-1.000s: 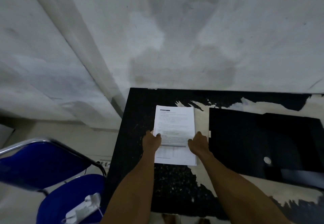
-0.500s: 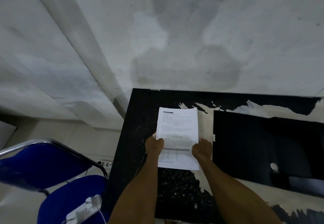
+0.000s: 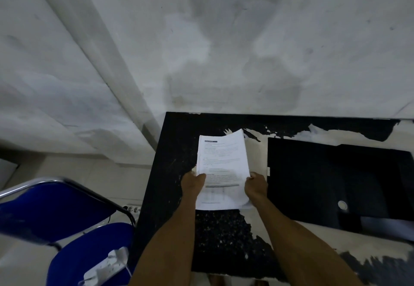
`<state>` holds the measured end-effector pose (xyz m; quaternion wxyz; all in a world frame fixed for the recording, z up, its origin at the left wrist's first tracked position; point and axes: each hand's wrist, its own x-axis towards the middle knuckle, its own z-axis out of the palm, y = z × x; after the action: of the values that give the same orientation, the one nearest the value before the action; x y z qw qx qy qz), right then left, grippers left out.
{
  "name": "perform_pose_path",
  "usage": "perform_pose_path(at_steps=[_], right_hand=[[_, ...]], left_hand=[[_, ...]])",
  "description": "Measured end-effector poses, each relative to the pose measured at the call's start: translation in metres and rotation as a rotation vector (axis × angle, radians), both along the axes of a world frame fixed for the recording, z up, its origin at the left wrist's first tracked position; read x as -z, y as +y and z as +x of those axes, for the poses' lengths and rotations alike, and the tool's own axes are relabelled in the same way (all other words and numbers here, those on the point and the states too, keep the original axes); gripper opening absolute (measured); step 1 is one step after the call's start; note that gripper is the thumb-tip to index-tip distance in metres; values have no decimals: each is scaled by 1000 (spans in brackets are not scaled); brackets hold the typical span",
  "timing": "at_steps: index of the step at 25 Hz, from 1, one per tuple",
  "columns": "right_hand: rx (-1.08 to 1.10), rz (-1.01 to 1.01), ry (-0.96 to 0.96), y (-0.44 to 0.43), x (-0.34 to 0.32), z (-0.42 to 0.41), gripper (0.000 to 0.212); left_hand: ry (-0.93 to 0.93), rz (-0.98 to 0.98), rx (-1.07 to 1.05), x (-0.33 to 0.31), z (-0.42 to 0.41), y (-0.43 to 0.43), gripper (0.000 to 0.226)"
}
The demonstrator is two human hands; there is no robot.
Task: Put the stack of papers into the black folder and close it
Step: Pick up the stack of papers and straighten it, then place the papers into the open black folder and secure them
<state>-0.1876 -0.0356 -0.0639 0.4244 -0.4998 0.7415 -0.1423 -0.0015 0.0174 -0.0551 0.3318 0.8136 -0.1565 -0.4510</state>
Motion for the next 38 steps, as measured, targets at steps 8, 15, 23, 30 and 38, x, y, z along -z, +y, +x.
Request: perform_pose_path(at_steps=[8,15,23,30,38], right_hand=[[90,27,-275,-17,-27,-94,32],[134,-44,-244,-37,-26,-212,29],[-88,-113,50,-51,-33,-317,29],[93,-204,524,-61,-37,-446,55],[54,124,343,-61,-23,-485,69]], left_hand=[[266,-142,126,-30,-52,-29,45],[257,-205,146,-33,-155,-57,32],[77,-167,213,-19,-251,-65,37],[63,-156,170,-10,-280,-74,47],[90,-148,200,-11,-293,-76,42]])
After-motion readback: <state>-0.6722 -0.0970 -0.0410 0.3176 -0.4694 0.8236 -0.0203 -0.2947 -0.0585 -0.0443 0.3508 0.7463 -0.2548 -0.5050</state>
